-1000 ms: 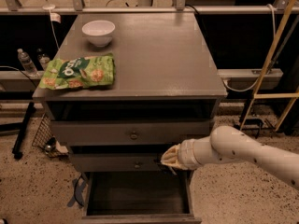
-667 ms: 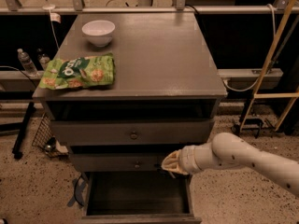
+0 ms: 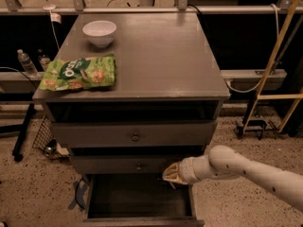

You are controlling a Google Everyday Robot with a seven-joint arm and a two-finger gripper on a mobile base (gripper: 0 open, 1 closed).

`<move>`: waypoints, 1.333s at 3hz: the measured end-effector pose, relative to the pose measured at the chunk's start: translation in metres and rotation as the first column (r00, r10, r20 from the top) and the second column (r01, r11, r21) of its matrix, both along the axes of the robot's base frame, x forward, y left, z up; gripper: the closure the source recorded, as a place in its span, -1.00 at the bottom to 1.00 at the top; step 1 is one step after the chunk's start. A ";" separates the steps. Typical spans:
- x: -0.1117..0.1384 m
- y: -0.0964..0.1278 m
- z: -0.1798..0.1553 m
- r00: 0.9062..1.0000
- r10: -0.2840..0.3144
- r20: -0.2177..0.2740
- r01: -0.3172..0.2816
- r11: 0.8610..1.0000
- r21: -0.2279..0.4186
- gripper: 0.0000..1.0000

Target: Place rxbar blueberry into bottom drawer

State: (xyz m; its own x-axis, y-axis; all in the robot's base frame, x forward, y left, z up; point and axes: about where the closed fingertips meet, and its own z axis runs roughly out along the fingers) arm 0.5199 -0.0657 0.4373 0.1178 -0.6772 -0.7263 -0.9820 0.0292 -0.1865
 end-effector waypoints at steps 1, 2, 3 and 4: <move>-0.002 0.003 -0.045 0.999 -0.004 -0.051 0.006 1.000 0.030 1.00; -0.002 0.003 -0.045 0.999 -0.004 -0.051 0.006 1.000 0.030 1.00; 0.001 0.003 -0.056 1.000 -0.020 -0.008 0.020 1.000 -0.004 1.00; 0.009 0.006 -0.082 0.999 -0.025 0.039 0.026 0.999 -0.020 1.00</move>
Offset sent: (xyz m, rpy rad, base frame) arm -0.0004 0.0013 -0.0365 0.0231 0.0396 -0.0035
